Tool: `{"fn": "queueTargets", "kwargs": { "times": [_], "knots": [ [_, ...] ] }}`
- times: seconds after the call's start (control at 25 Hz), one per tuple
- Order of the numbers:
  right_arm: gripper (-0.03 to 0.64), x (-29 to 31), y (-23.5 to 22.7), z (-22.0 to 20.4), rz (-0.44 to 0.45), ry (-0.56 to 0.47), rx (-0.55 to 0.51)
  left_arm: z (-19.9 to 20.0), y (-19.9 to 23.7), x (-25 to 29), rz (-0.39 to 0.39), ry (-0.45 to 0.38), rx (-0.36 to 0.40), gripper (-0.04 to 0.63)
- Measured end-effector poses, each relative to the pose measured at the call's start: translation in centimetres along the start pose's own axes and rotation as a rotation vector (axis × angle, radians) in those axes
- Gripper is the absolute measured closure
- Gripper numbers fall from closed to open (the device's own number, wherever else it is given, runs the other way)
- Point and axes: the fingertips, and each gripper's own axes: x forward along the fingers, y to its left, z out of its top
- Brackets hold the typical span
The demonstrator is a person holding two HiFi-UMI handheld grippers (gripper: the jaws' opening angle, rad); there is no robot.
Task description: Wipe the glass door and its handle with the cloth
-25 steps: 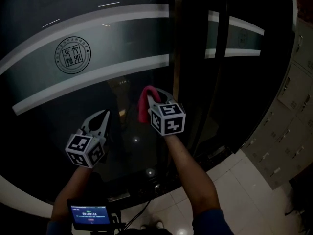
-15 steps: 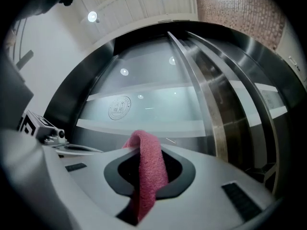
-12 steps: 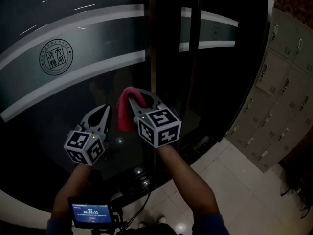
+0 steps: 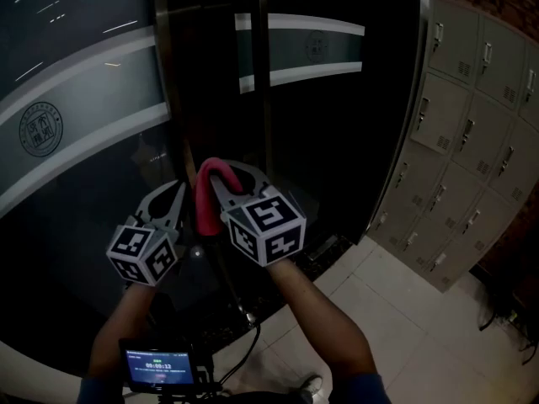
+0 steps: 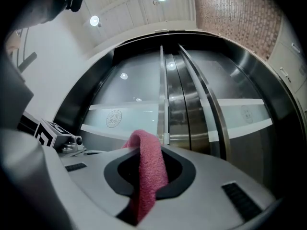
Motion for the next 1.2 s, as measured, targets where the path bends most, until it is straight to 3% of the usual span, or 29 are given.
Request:
{"fn": "queueTargets", "kwargs": {
  "times": [0.32, 0.48, 0.64, 0.84, 1.2],
  "knots": [
    [0.583, -8.3, -12.5, 2.3, 0.065, 0.008, -0.048, 0.4, -12.4, 11.1, 0.037, -0.019, 0.001, 0.584],
    [0.583, -9.5, -17.0, 3.7, 0.113, -0.008, -0.037, 1.5, -15.4, 14.7, 0.091, 0.002, 0.038, 0.584],
    [0.583, -8.0, -21.2, 4.6, 0.151, -0.022, -0.015, 2.6, -15.1, 18.4, 0.141, 0.003, 0.029, 0.584],
    [0.583, -4.1, -25.5, 5.4, 0.215, -0.042, 0.007, 4.6, -13.5, 23.0, 0.187, -0.061, 0.044, 0.584],
    [0.583, 7.1, -31.8, 9.3, 0.288, -0.090, -0.011, 6.5, -8.9, 28.9, 0.229, -0.087, 0.064, 0.584]
  ]
}}
